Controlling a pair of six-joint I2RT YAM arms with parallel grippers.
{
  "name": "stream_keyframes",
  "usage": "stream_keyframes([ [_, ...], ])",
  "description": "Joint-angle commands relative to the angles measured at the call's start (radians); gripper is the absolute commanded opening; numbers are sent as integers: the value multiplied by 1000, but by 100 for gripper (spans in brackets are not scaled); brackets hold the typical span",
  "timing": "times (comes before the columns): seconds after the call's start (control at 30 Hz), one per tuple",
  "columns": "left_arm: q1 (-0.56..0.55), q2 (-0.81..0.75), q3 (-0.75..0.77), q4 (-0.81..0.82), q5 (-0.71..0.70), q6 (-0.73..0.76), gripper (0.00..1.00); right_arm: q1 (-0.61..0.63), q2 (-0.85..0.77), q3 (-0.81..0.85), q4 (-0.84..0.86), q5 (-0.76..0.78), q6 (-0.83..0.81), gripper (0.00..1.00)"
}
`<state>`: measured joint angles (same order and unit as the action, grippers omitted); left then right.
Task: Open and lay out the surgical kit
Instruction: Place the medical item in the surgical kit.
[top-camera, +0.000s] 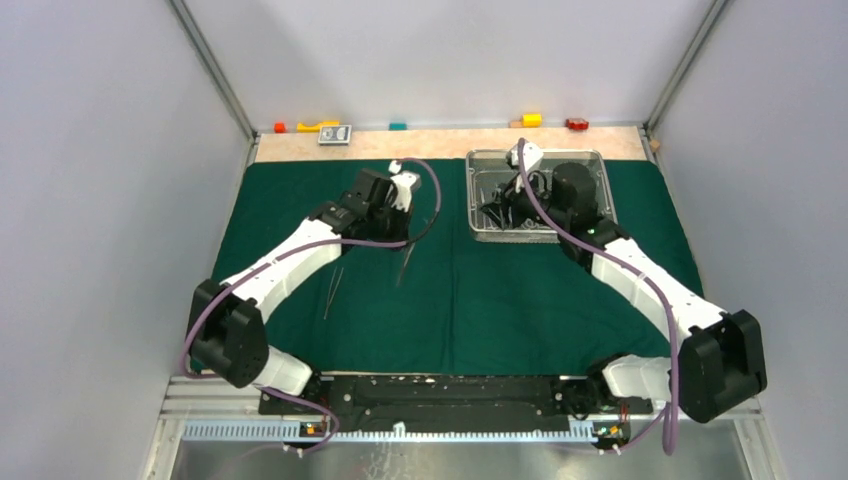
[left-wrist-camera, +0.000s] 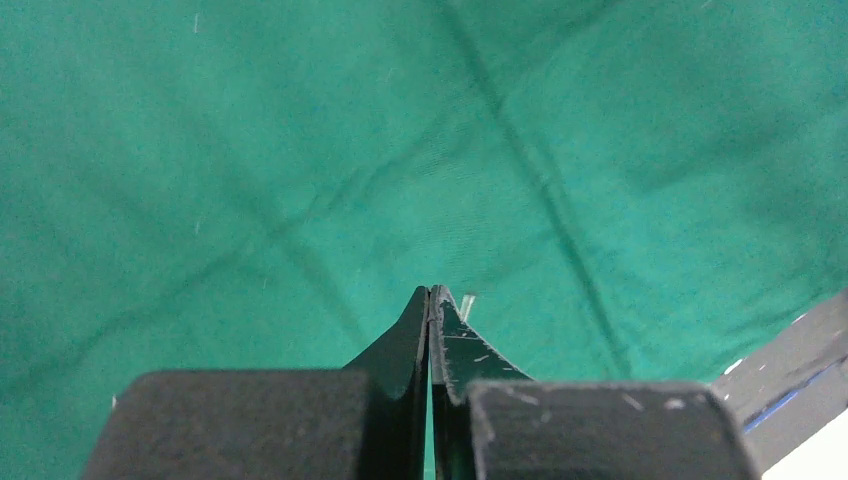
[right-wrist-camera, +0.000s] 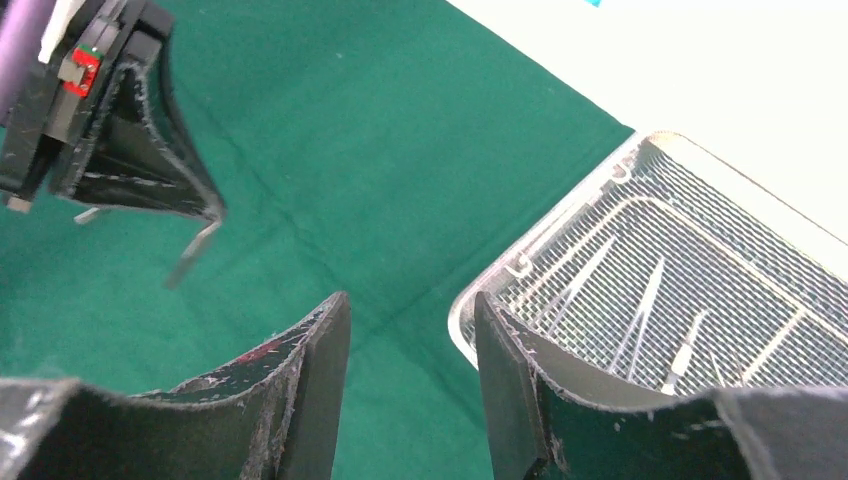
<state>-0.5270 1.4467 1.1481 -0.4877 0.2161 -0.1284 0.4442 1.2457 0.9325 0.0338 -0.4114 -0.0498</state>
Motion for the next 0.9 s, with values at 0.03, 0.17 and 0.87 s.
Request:
stream_keyframes([
  [0.03,105,17,-45,-176,-15,24,0,-51,14,-17,44,5,-37,48],
  [0.17,248,71,-96,-211,45,13,0,-71,31,-20,47,8,-41,47],
  [0.87,351,220,-68,-293,-14,101,0,-88,75,-18,18,-36,-42,43],
])
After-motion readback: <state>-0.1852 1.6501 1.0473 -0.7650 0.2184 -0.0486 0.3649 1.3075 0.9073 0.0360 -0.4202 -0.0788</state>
